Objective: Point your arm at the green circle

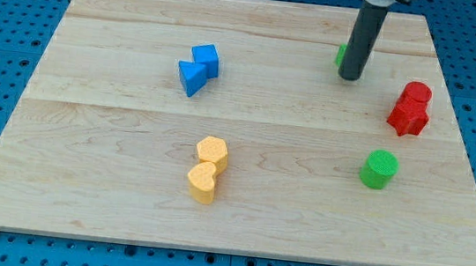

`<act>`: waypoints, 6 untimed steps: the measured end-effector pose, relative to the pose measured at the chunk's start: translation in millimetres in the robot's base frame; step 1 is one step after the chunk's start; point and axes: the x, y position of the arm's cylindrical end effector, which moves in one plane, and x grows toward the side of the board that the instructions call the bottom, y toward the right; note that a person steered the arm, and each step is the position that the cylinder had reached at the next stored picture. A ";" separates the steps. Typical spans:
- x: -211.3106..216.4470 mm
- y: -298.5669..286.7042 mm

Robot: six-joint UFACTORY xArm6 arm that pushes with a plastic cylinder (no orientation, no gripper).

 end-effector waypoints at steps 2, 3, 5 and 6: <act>35.0 -1.1; 131.1 -23.1; 217.0 -42.9; 263.2 -21.9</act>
